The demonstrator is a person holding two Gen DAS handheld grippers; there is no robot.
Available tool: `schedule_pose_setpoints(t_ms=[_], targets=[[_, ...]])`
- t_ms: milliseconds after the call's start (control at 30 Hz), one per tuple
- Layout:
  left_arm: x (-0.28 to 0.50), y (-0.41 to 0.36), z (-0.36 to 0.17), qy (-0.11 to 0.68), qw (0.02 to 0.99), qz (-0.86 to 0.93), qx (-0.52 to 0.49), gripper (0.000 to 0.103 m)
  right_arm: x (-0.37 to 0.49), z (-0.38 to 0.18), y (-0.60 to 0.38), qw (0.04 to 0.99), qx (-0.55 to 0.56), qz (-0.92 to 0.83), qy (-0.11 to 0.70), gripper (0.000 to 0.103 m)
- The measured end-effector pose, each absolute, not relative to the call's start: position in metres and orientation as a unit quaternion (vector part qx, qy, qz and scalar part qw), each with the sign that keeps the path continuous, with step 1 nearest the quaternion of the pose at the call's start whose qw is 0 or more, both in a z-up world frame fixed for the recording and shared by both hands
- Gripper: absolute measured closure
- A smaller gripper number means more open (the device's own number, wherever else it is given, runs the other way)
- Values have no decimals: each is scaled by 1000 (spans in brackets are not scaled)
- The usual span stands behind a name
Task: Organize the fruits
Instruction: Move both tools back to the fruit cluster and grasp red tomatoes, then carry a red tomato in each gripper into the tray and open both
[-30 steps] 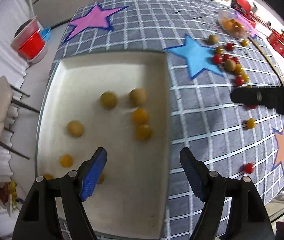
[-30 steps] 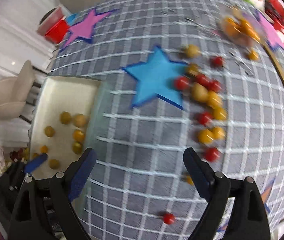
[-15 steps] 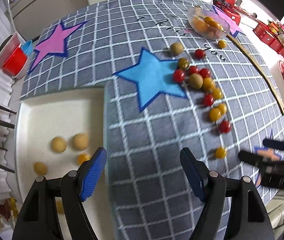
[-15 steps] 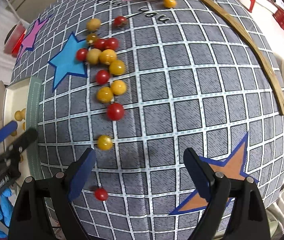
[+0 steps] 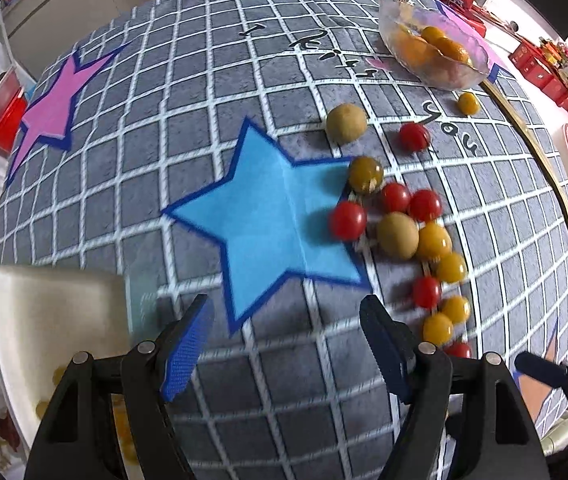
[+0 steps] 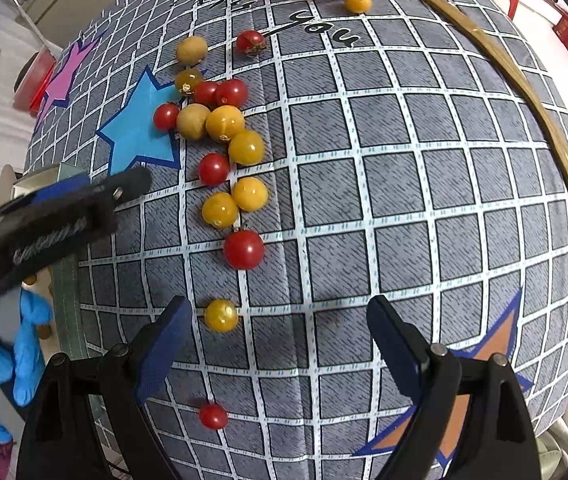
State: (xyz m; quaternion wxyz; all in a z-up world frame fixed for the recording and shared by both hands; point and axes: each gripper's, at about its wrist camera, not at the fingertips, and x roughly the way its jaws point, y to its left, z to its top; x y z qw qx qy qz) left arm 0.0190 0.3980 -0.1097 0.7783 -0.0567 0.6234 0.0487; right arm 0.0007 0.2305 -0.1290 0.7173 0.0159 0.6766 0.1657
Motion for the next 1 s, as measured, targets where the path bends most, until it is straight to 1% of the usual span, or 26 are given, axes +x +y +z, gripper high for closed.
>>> schedule_pose_setpoints(t_ms=[100, 300, 367, 433, 500, 600, 667, 700, 767, 800, 833, 867, 900, 933, 1000], targets=[[33, 400, -115, 623, 779, 46, -50, 26, 7, -134, 235, 715, 18, 167, 678, 20], [56, 400, -122, 622, 781, 39, -40, 27, 13, -139, 237, 714, 22, 170, 679, 22], [59, 400, -121, 620, 783, 35, -33, 29, 15, -141, 239, 713, 23, 171, 679, 26], [64, 398, -120, 619, 784, 32, -29, 30, 16, -141, 242, 716, 19, 172, 676, 27], [65, 399, -118, 617, 786, 30, -29, 35, 18, -141, 247, 717, 14, 174, 675, 28], [71, 396, -116, 616, 787, 23, -23, 46, 22, -142, 256, 719, 8, 178, 672, 32], [73, 388, -113, 615, 788, 14, -15, 58, 24, -143, 264, 721, 1, 179, 670, 37], [70, 386, -112, 615, 788, 11, -13, 62, 25, -143, 267, 721, -3, 179, 669, 40], [72, 375, -111, 614, 789, 6, -11, 77, 27, -143, 275, 722, -12, 181, 668, 47], [76, 362, -113, 614, 789, 5, -11, 80, 27, -143, 277, 723, -16, 181, 667, 55], [76, 357, -112, 615, 788, 4, -14, 81, 27, -143, 279, 722, -18, 185, 666, 65], [76, 354, -112, 616, 787, 1, -21, 81, 26, -144, 282, 720, -13, 191, 667, 70], [74, 352, -112, 617, 786, 1, -27, 81, 27, -145, 284, 716, -7, 197, 669, 79], [71, 352, -111, 618, 786, 1, -33, 81, 28, -146, 287, 712, -1, 202, 673, 81], [63, 354, -107, 617, 786, 2, -41, 81, 28, -146, 291, 713, 1, 203, 671, 81]])
